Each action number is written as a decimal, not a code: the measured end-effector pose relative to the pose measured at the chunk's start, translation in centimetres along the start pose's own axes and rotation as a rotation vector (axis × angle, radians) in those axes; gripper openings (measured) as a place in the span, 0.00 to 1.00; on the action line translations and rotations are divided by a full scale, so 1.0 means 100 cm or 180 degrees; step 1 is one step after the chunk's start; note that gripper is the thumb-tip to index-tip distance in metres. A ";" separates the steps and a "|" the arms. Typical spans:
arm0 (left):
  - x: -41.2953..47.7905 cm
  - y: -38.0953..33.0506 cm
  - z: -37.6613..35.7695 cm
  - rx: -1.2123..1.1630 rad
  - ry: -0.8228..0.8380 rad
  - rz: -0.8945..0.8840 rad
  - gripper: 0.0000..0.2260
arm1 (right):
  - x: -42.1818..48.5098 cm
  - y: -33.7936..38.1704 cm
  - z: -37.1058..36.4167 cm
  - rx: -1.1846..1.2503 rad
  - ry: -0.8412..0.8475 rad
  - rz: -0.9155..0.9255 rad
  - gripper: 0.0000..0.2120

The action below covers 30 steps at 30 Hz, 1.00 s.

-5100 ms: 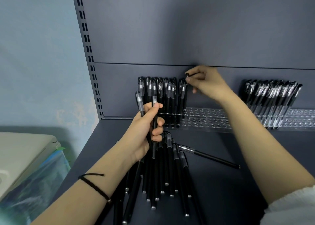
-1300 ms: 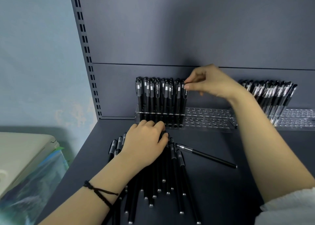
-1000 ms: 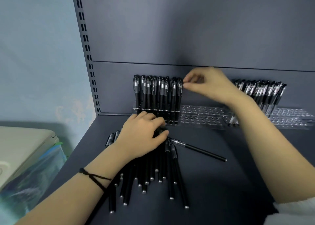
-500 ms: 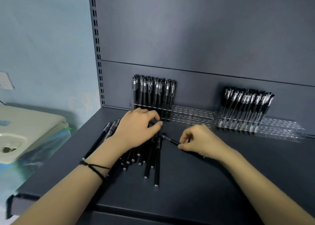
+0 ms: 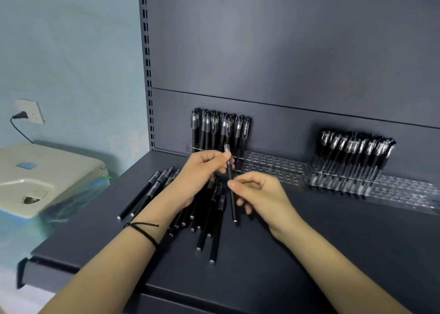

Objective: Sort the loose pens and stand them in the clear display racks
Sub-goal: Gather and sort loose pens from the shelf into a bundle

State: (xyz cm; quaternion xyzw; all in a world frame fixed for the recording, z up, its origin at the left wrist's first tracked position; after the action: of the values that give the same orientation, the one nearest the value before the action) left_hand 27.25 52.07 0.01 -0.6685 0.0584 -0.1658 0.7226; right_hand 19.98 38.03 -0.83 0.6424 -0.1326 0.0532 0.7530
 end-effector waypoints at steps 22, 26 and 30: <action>0.000 0.011 0.010 -0.2543 0.0343 0.0905 0.14 | 0.018 -0.009 0.001 -0.2247 0.0477 -0.0610 0.25; -0.002 0.009 0.005 -0.2304 0.0373 0.0927 0.12 | 0.025 -0.002 0.020 -0.2744 0.0543 -0.0734 0.19; 0.005 -0.002 0.003 -0.1966 0.0405 0.0969 0.11 | 0.028 -0.001 0.033 -0.2905 0.0767 -0.0783 0.17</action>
State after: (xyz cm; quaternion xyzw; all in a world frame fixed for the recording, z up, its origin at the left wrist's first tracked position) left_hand 27.80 52.18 0.34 -0.8276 0.2497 -0.0720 0.4976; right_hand 22.28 34.50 0.34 0.2469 0.0227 -0.0258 0.9684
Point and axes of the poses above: each hand's wrist, its own x-axis towards the middle knuckle, its own z-axis out of the back of the hand, y = z × x, the point moved 2 cm from there along x, towards the middle knuckle, and after that the axes turned 8 degrees about z, right-handed, at the moved point
